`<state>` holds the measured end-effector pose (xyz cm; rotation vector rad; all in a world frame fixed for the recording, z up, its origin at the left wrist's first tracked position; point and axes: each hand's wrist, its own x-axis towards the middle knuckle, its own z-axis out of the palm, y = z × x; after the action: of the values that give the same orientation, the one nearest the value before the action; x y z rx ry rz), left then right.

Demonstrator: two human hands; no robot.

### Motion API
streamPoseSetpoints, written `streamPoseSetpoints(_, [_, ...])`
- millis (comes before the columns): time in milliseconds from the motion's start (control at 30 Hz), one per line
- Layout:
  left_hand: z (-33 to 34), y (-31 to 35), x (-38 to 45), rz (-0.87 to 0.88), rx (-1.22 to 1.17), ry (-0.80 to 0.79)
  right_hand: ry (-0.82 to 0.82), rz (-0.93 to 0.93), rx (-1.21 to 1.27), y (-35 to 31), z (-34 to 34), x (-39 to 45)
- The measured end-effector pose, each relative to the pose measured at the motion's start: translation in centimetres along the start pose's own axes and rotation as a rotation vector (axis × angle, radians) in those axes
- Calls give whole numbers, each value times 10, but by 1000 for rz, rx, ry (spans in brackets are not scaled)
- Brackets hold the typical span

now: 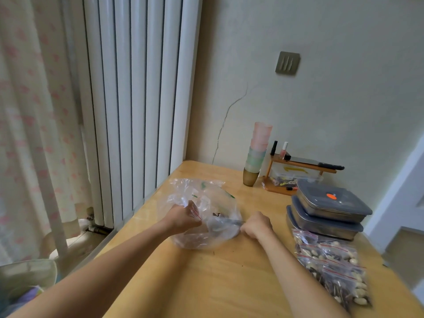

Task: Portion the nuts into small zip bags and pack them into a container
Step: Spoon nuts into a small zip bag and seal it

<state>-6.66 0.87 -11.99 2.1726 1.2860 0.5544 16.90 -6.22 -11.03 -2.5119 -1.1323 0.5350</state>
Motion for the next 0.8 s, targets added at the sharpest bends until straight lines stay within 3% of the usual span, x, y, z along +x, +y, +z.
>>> streamPoseSetpoints(133, [4,8,-1,43,-37,2,-37,-151,573,-13,-15,-2])
streamPoseSetpoints(300, [14,14,-5,129,-100,-133,-87,-437,969,-46,-26,-26])
streamPoseSetpoints(367, [16,18,-9,189,-125,-212,-167,-499,989,-57,-16,-31])
streamPoseSetpoints(467, [19,18,-12,253,-50,-288,-257,-546,787,-62,12,-30])
streamPoseSetpoints(600, [16,14,-16,243,-146,-312,-165,-511,724,-61,28,-22])
streamPoseSetpoints(667, [10,9,-14,207,-166,-147,-26,-491,736,-59,20,-23])
streamPoseSetpoints(800, [-3,-5,1,99,35,274,275,-492,580,-47,2,-19])
